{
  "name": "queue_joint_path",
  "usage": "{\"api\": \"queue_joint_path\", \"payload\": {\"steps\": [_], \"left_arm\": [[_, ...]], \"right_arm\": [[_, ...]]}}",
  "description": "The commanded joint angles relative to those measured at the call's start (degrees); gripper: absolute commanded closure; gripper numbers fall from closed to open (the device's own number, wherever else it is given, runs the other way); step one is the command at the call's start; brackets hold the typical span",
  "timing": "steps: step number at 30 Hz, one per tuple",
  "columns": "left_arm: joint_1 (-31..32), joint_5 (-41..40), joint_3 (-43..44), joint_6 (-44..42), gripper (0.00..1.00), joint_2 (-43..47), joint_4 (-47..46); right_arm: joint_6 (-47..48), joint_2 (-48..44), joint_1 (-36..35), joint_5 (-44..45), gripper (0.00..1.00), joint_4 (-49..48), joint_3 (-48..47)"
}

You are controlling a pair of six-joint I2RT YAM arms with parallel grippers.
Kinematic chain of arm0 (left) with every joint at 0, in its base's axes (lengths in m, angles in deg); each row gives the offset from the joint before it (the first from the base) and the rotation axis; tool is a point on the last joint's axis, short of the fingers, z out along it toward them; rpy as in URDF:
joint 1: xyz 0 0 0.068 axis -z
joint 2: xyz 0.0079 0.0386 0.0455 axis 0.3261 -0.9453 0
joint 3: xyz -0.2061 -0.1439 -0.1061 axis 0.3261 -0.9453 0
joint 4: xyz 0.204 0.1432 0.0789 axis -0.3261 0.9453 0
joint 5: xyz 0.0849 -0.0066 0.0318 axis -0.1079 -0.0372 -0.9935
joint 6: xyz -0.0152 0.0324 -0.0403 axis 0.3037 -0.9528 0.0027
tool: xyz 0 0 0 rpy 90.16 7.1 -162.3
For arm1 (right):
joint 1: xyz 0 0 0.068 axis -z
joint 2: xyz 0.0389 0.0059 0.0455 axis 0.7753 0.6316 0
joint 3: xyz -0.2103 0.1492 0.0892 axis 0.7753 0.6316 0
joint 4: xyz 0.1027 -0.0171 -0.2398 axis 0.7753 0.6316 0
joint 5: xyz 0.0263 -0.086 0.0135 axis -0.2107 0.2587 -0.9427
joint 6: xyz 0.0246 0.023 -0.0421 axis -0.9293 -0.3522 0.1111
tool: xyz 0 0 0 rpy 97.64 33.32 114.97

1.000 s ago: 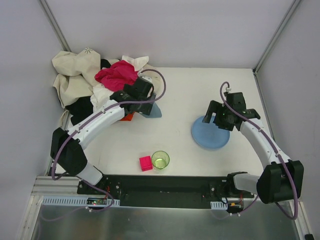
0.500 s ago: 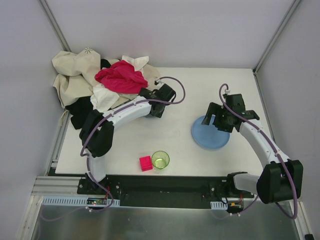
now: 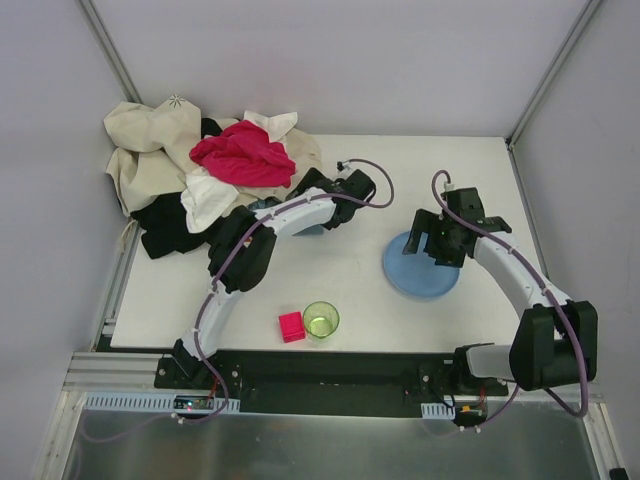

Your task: Pick out a specific cloth from the pile

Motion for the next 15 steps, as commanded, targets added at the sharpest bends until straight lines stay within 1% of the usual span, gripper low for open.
{"api": "queue_joint_path", "payload": {"steps": [1, 8, 15], "left_arm": [[-0.1, -2.9, 4.9, -5.3, 0.01, -3.9, 1.1], [-2.1, -3.8, 9.2, -7.4, 0.01, -8.4, -0.3], [-5.0, -6.8, 9.6, -9.9, 0.01, -8.5, -3.7]], "right_arm": [[1.1, 1.3, 0.5, -0.8, 0.04, 0.0, -1.5], [1.2, 2.1, 0.6, -0.8, 0.04, -0.2, -1.0], [1.4, 2.7, 0.5, -1.3, 0.04, 0.0, -1.3]]}}
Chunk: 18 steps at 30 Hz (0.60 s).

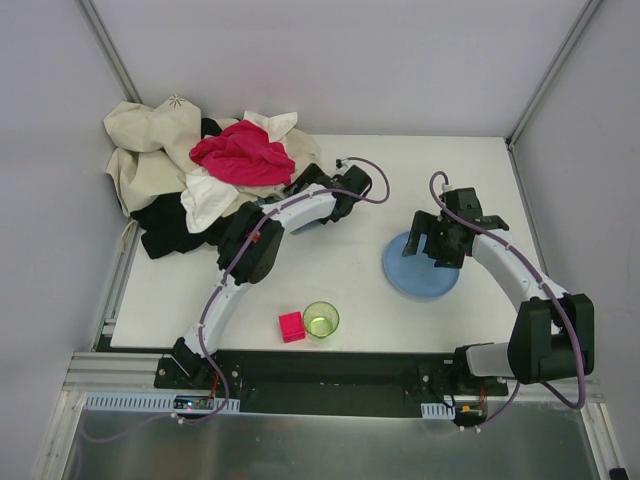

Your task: Pick out a specific cloth from the pile

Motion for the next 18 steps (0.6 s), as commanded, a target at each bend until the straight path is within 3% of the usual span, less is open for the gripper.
{"api": "queue_joint_path", "payload": {"steps": [1, 12, 14, 16, 18], "left_arm": [[-2.5, -4.5, 2.8, -3.1, 0.01, 0.6, -2.6], [-6.8, -0.8, 3.7, -9.8, 0.02, 0.3, -9.6], [-7.4, 0.5, 3.4, -9.4, 0.10, 0.3, -9.6], [-7.6, 1.2, 3.1, -9.1, 0.30, 0.5, -9.6], [-7.7, 2.1, 2.4, -8.8, 0.44, 0.8, -9.6]], "right_arm": [[0.7, 0.5, 0.3, -1.2, 0.04, 0.0, -1.3], [-0.1, 2.6, 0.3, -1.7, 0.04, -0.8, -1.8], [-0.1, 2.8, 0.3, -1.7, 0.04, -0.8, -1.9], [-0.2, 2.9, 0.3, -1.7, 0.04, -0.9, -1.9], [-0.3, 2.9, 0.3, -1.9, 0.04, -0.9, -1.9]]}}
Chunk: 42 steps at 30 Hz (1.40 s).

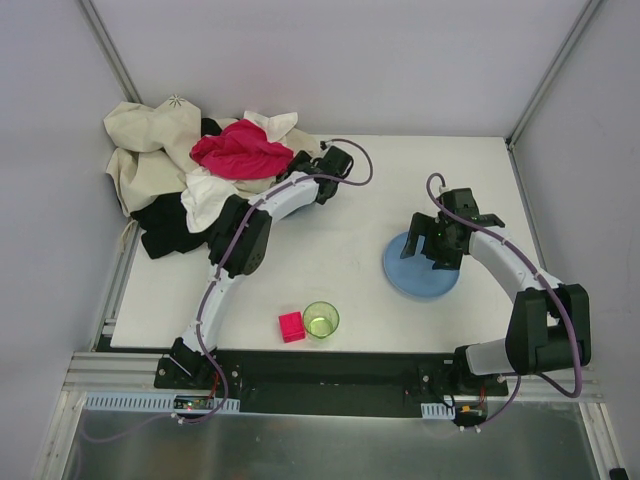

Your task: Pick out a specific cloth from the pile

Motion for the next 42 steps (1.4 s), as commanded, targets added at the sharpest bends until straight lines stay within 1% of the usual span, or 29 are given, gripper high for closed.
{"api": "queue_joint_path", "payload": {"steps": [1, 3, 5, 6, 8, 17, 23, 28, 31, 34, 42], "left_arm": [[-1.0, 2.1, 0.0, -0.2, 0.52, 1.0, -0.4], [-1.0, 3.2, -1.1, 0.4, 0.73, 1.8, -0.4], [-1.0, 3.6, -2.4, 1.2, 0.88, 2.5, -0.3], [-1.0, 4.2, -2.9, 1.4, 0.93, 3.0, -0.3], [-1.0, 5.0, -3.5, 2.0, 1.00, 4.0, -0.2], [-0.9, 10.8, -2.8, 2.2, 1.00, 9.6, -0.4], [-0.9, 11.9, 3.8, -0.5, 1.00, 11.6, -0.1], [-1.9, 13.1, 10.9, -3.7, 1.00, 12.5, -0.3], [-3.5, 13.0, 14.3, -4.6, 1.00, 12.8, -0.2], [-6.2, 12.7, 15.2, -3.0, 1.00, 14.3, -0.2], [-15.1, 14.0, 12.2, 2.0, 1.00, 22.6, 0.8]], "right_arm": [[-0.4, 0.1, 0.2, -1.0, 0.04, -0.8, -1.8], [-0.5, 0.1, 0.2, -1.1, 0.04, -0.9, -1.8], [-0.5, 0.0, 0.1, -1.2, 0.04, -1.0, -1.8], [-0.4, -0.1, 0.2, -1.1, 0.04, -1.0, -1.8], [-0.5, -0.3, 0.1, -1.2, 0.04, -1.0, -1.6], [-0.4, 0.0, 0.1, -1.0, 0.04, -1.4, -1.0], [-0.5, 1.0, 0.0, -1.1, 0.04, -1.5, -2.0], [-0.5, 2.3, -0.2, -0.9, 0.04, -1.7, -2.7], [-0.5, 3.5, -0.3, -0.9, 0.04, -1.6, -3.1], [-0.5, 4.1, -0.5, -1.0, 0.04, -1.6, -3.6], [-0.4, 6.0, -0.8, -1.8, 0.04, -1.4, -5.2]]}}
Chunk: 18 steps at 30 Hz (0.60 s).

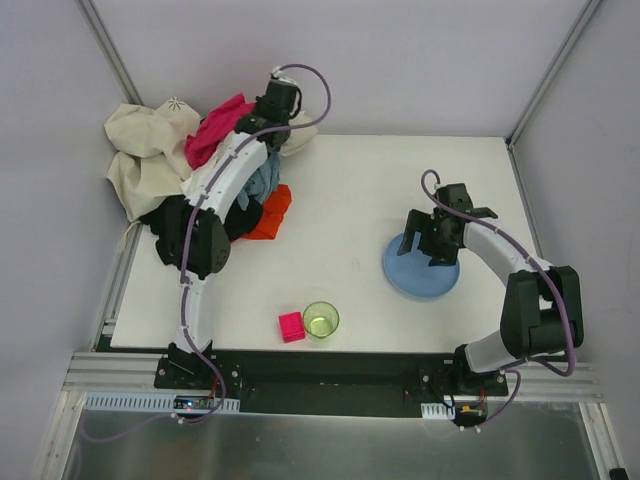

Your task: Pick out a specific cloth from the pile

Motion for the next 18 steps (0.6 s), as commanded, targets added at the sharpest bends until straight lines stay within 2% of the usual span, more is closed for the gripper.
{"api": "queue_joint_path", "payload": {"steps": [1, 8, 18], "left_arm": [[-5.8, -0.8, 0.4, 3.9, 1.00, 11.8, -1.5], [-15.5, 8.2, -8.6, 15.3, 1.00, 20.8, -0.1], [-31.2, 18.5, -23.4, 31.9, 1.00, 22.7, 4.7]], "right_arm": [[-0.4, 0.8, -0.5, -1.6, 0.04, 0.0, -3.1], [-0.6, 1.8, -1.2, -1.7, 0.04, -0.1, -3.7], [-0.9, 1.7, -2.2, -1.6, 0.04, -0.1, -3.8]]}}
